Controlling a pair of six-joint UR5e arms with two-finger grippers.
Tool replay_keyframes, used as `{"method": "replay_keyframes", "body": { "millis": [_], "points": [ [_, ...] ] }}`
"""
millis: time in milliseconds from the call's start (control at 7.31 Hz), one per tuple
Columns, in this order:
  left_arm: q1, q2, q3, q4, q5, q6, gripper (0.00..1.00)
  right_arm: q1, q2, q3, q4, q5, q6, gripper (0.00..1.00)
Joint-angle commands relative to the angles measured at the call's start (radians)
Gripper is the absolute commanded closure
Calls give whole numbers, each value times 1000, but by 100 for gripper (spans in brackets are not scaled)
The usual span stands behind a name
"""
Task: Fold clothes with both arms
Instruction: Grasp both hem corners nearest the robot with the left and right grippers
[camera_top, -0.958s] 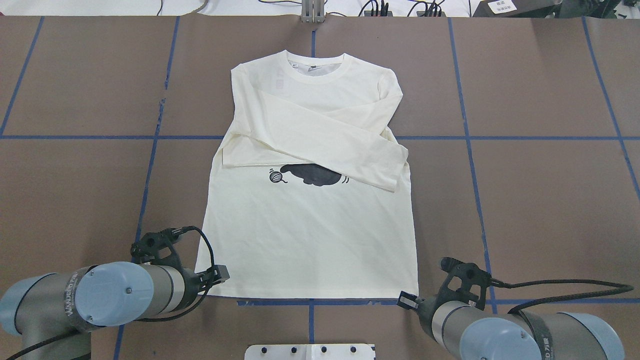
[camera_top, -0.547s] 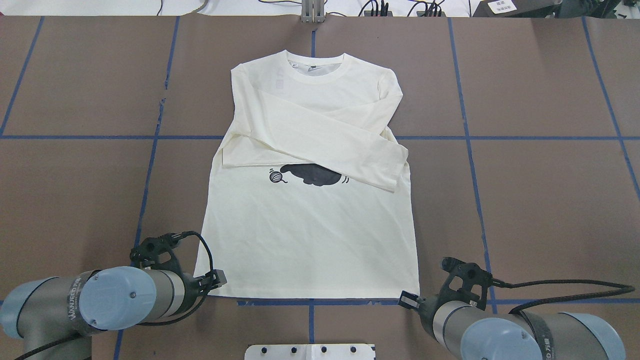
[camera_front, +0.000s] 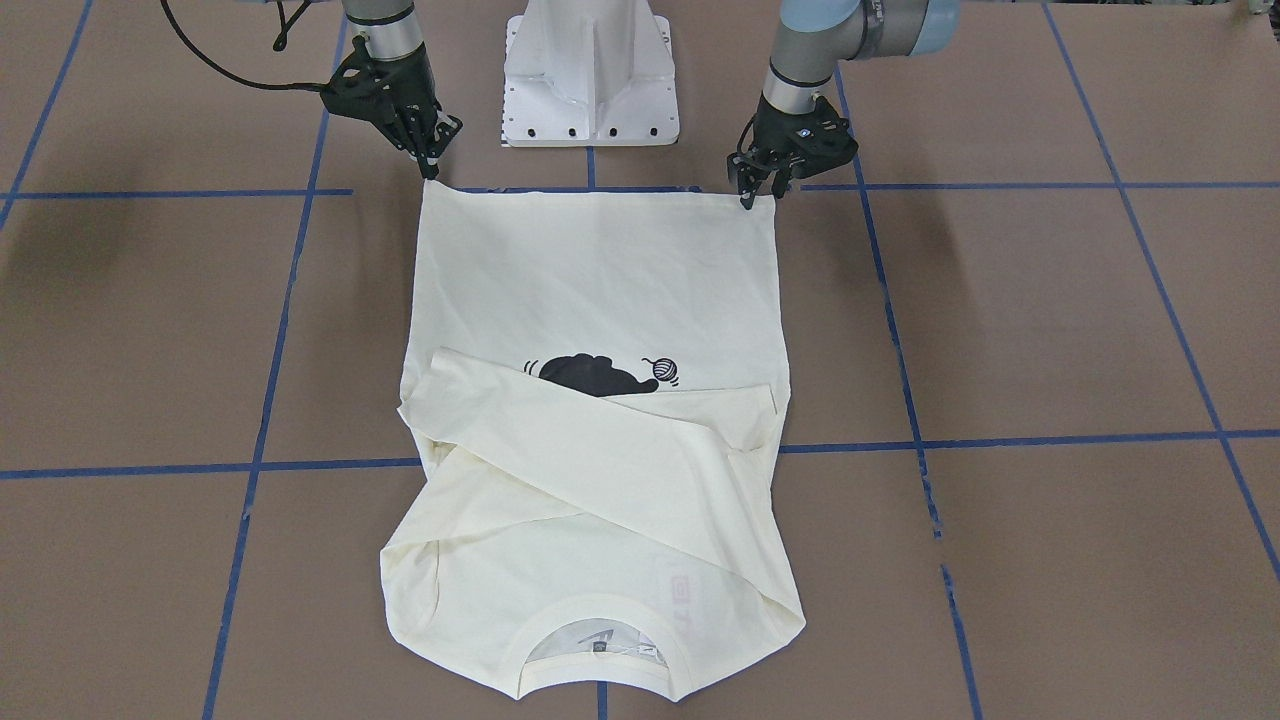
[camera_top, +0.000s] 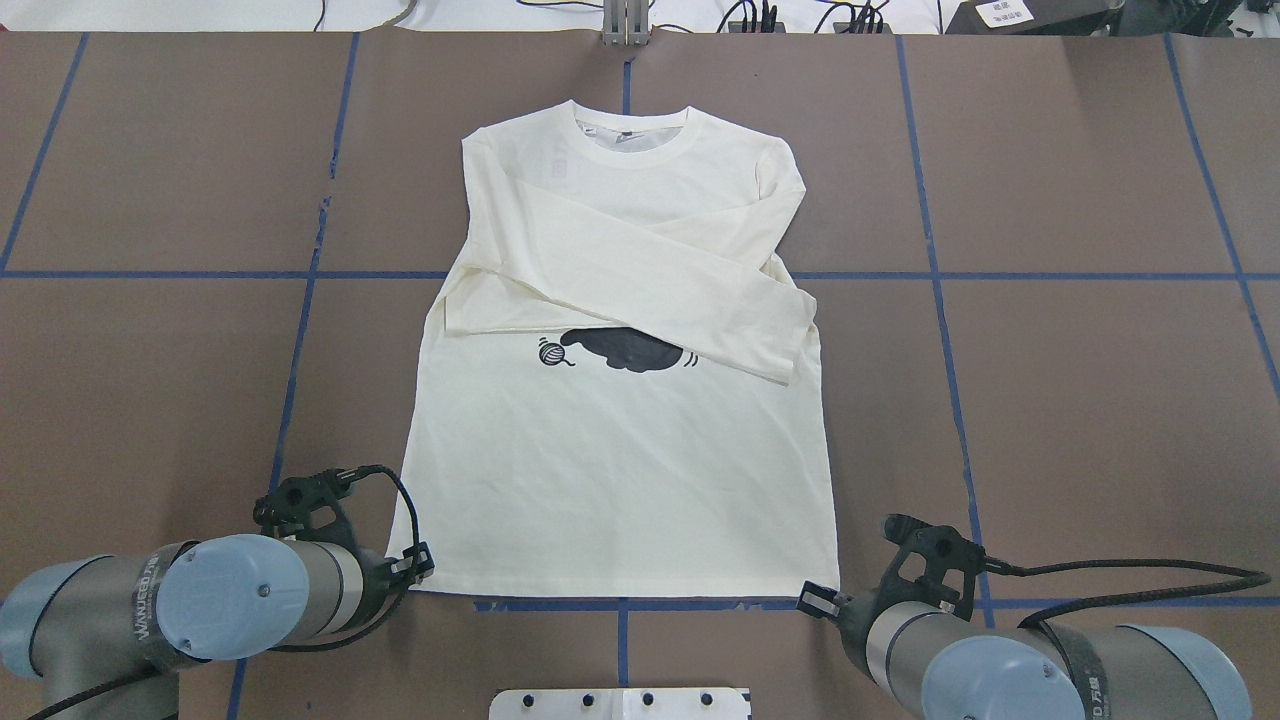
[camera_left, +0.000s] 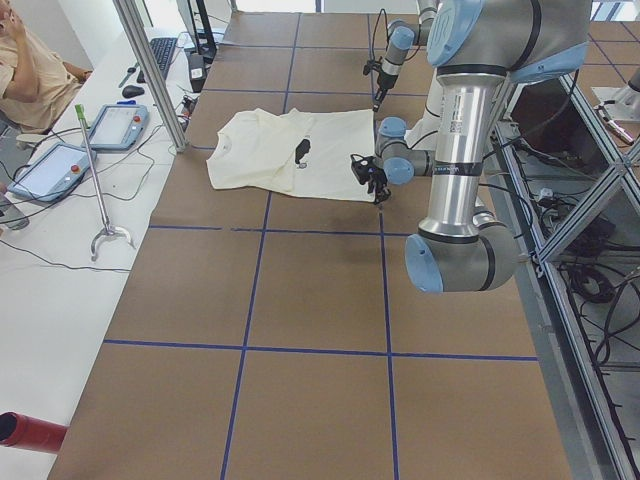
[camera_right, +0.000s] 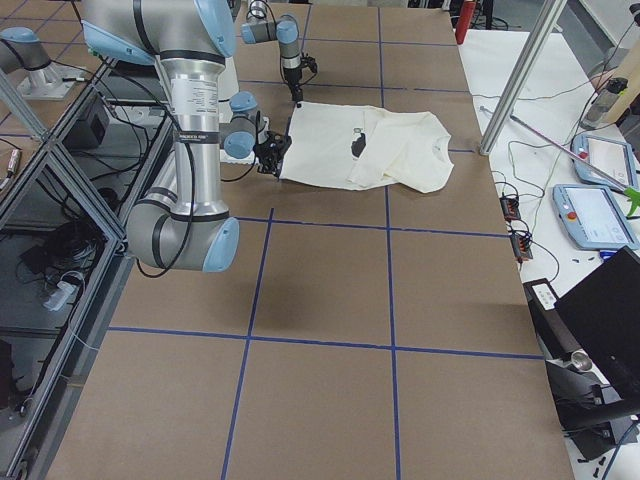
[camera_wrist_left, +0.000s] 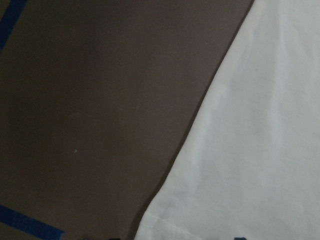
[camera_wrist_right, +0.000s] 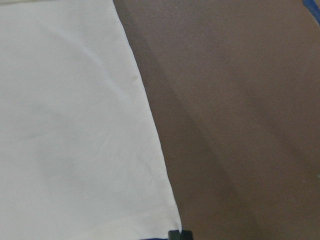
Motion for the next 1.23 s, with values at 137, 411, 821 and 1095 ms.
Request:
{"method": "replay_keyframes", "body": {
  "millis": [137,411,821,1095],
  "points": [
    [-1,-2,-12,0,-7,4,100,0,0,0,0,1,0,100],
    [-1,-1,-93,2,-7,-2,100,2,-18,50,-2,8,-2,100],
    [85,-1,-256,158,-69,-143,100,-81,-170,228,0,9,-2,100],
    [63,-33,-221,158,-64,-117,100,-16,-143,237,0,6,-11,100]
  ]
}}
